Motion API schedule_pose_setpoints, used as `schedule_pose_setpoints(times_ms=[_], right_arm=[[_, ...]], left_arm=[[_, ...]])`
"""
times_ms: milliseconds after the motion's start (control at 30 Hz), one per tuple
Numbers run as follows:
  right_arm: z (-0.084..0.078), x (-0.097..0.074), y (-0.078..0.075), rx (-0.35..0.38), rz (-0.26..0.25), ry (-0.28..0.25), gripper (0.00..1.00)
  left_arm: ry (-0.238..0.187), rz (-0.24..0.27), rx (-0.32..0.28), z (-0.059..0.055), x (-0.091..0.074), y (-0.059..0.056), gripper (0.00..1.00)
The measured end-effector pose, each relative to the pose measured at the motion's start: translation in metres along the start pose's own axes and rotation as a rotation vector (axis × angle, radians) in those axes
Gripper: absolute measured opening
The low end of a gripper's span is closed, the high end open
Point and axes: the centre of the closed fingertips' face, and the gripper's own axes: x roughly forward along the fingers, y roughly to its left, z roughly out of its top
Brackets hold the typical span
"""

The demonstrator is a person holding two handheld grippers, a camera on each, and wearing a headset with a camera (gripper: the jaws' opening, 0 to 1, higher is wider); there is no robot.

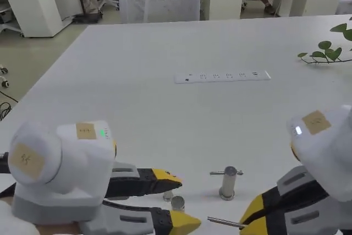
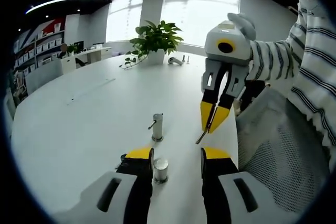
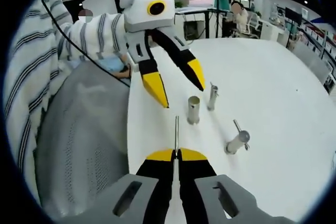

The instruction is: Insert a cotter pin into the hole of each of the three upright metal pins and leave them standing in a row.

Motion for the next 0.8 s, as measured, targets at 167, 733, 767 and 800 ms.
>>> schedule_pose_setpoints(times_ms=[167, 733, 767, 800], right_arm=[[0.003, 0.009, -0.003, 0.032, -0.033, -0.004, 0.03], [0.009, 0.028, -0.014, 0.078, -0.116, 0.028, 0.03], [0.009, 0.029, -0.015, 0.079, -0.119, 0.029, 0.03], [0.009, 0.029, -0.015, 0.083, -0.12, 0.028, 0.03]], left_arm=[[0.025, 0.018, -0.005, -0.011, -0.001, 0.006, 0.36], [0.066, 0.021, -0.014, -0.035, 0.01, 0.013, 0.59], [0.068, 0.018, -0.014, -0.036, 0.01, 0.012, 0.59], [0.07, 0.015, -0.013, -0.037, 0.01, 0.012, 0.59]])
